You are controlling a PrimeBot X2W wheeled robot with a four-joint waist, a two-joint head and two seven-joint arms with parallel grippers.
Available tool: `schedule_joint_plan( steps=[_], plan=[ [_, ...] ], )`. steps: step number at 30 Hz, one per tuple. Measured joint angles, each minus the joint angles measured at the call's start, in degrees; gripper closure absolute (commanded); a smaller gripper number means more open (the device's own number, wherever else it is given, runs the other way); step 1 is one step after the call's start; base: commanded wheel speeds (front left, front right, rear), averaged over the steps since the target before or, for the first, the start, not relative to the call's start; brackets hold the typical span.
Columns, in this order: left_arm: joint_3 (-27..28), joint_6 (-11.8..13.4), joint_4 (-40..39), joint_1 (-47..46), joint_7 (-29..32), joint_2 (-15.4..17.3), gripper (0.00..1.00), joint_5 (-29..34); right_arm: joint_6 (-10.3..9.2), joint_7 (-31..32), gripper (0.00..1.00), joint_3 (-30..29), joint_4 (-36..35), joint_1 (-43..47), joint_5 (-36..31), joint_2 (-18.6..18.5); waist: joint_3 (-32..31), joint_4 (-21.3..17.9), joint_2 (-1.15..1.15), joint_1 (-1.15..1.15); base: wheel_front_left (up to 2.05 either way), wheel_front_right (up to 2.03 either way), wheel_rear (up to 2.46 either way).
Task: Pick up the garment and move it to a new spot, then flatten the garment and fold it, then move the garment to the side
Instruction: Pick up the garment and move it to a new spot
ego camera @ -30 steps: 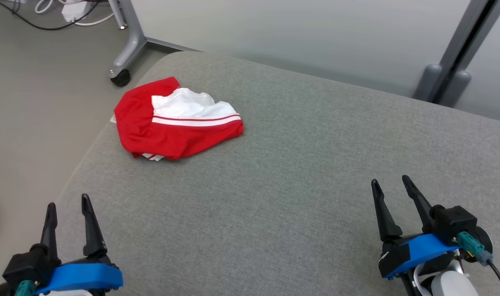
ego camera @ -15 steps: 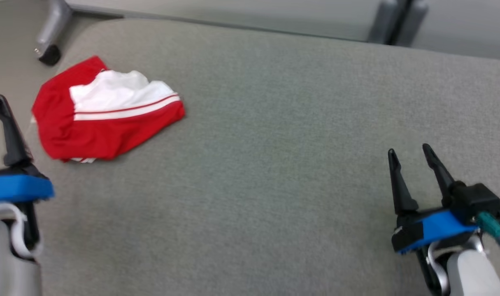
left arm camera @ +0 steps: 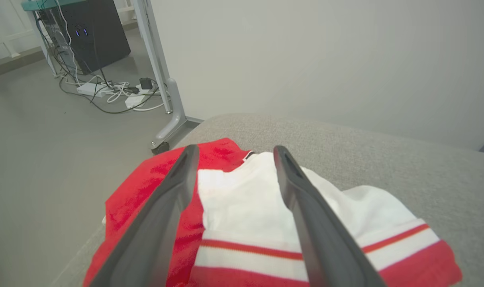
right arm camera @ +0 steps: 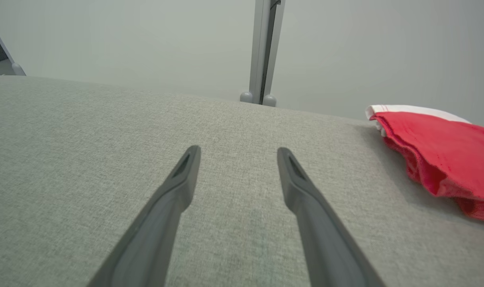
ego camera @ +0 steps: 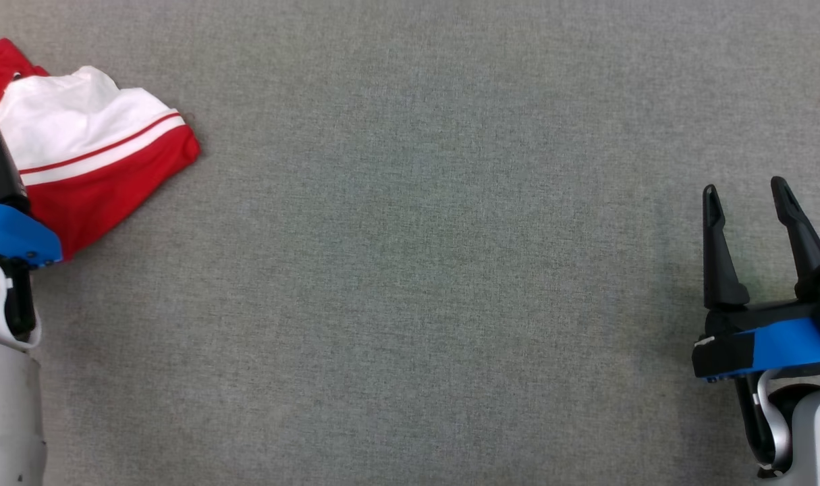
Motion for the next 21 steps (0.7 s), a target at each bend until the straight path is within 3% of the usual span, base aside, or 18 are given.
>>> schedule_joint_plan(
  steps=[7,16,17,18,19,21],
  plan=[
    [-2.57,-0.87,14.17,-3.67,2.29,-0.38,0.00,-0.04,0.00,0.78,0.00,0.02,-1.76,-0.86,-0.47,-0.01,1.81,-0.12,0.00,-0.01,0.00,0.00,0.00],
    [-4.24,-1.87,24.32,-6.78,4.52,-0.08,0.02,-1.56,0.00,0.81,0.00,0.52,-1.40,-1.20,-0.47,0.00,0.95,-0.84,0.00,-0.02,0.00,0.00,0.00],
    [-4.49,-1.94,25.06,-7.08,4.53,0.03,0.69,-1.60,0.00,0.75,0.00,0.53,-1.29,-1.21,-0.44,0.00,0.71,-0.99,0.00,-0.02,0.00,0.00,0.00],
    [-4.69,-2.02,25.65,-7.21,4.52,0.11,0.69,-1.78,0.00,0.70,0.00,0.52,-1.05,-1.21,-0.40,-0.01,0.44,-1.17,0.00,-0.02,0.00,0.00,0.00],
    [-4.95,-2.03,26.20,-7.22,4.52,0.22,0.98,-1.89,0.00,0.56,0.00,0.55,-0.82,-1.20,-0.36,-0.01,0.14,-1.38,0.00,-0.02,0.00,0.00,0.00],
    [-5.24,-2.03,27.20,-7.24,3.88,0.38,1.00,-1.88,0.00,0.38,0.00,0.49,-0.44,-1.20,-0.27,0.00,-0.58,-1.84,0.00,-0.02,0.00,0.00,0.00]
  ],
)
